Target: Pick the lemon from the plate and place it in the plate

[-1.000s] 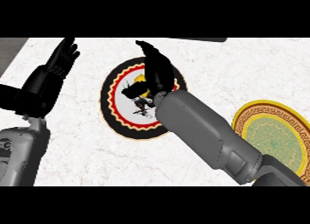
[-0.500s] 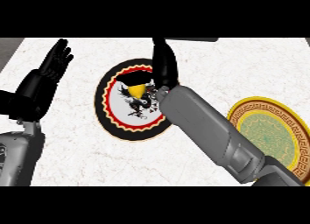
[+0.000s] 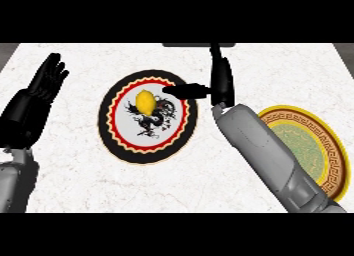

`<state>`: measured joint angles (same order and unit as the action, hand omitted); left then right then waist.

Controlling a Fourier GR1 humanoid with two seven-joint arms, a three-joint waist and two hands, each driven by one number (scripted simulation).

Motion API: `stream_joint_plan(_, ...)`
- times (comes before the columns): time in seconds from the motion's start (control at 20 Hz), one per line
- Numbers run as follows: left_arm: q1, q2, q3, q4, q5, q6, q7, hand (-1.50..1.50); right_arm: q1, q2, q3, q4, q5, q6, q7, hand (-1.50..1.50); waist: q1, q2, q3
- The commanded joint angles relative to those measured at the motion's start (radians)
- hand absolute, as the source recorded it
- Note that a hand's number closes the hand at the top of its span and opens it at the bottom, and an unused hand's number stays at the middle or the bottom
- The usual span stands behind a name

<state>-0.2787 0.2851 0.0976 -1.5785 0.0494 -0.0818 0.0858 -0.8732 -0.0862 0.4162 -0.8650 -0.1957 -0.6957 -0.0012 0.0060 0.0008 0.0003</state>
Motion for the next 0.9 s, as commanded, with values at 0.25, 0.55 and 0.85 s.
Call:
stream_joint_plan(0.25,-0.003,-0.026,-0.007,-0.036,-0.018,0.022,0.052,0.0,0.25,-0.253,-0.075,-0.269,-0.021,0.236,-0.055,-1.5,-0.019,-0.004,0.0)
stream_joint_plan(0.55,-0.023,0.008,0.047,0.038,-0.013,-0.021,0.0,0.0,0.362,-0.257,-0.126,-0.33,0.026,0.308,-0.068,-1.5,-0.009,-0.001,0.0)
stream_joint_plan(0.85,0.016,-0.045,0.008,-0.032,-0.046,0.013,0.021,0.0,0.414,-0.345,-0.237,-0.302,0.046,0.403,-0.148,-1.5,-0.007,0.0,0.0)
